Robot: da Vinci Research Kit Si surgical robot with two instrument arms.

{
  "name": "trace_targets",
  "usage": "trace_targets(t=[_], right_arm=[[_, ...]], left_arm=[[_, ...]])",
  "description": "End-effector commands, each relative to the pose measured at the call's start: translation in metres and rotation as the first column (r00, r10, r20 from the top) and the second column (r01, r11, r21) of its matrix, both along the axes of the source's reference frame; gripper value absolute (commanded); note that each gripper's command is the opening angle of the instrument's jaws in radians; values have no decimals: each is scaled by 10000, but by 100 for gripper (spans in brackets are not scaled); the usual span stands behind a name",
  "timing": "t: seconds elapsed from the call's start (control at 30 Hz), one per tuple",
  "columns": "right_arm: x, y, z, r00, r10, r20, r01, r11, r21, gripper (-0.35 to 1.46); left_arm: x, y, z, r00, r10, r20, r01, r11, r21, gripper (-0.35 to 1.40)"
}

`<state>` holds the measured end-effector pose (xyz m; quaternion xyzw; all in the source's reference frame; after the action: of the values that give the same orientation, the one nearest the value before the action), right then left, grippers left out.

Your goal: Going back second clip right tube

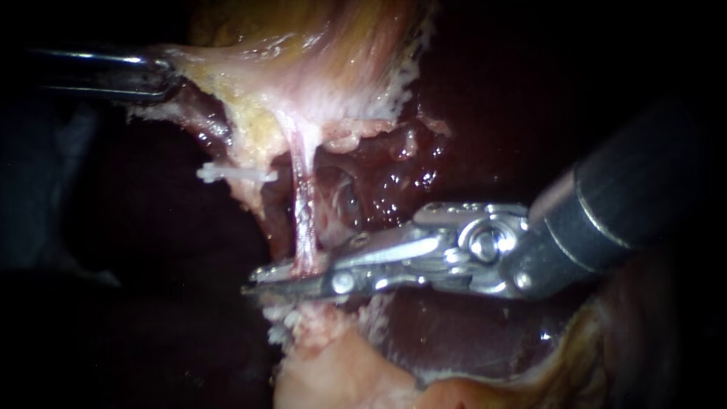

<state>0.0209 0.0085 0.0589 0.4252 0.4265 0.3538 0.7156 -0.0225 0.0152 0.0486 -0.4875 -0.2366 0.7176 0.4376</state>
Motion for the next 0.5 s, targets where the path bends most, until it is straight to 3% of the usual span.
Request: trace_targets(t=[0.03,0.13,0.23,0.3,0.37,0.5], right_arm=[[-1,0,1,10000,2,5,-2,10000,2,-35],[-1,0,2,9999,-99,-47,99,9999,111,-30],[0,-2,5,9991,73,-420,-67,9999,145,26],[2,-4,10,9956,365,-858,-351,9992,176,41],[4,-5,15,9916,586,-1157,-560,9981,253,45],[5,-9,28,9899,165,-1411,-309,9944,-1006,45]], left_arm=[[0,0,0,10000,2,3,-2,10000,-2,-35],[0,0,0,10000,3,2,-3,10000,-3,-35],[0,0,0,10000,2,2,-2,10000,-3,-35],[0,0,0,10000,2,2,-2,10000,-3,-35],[0,0,0,10000,2,2,-2,10000,-4,-35],[0,0,0,10000,2,1,-2,10000,-4,-35]])
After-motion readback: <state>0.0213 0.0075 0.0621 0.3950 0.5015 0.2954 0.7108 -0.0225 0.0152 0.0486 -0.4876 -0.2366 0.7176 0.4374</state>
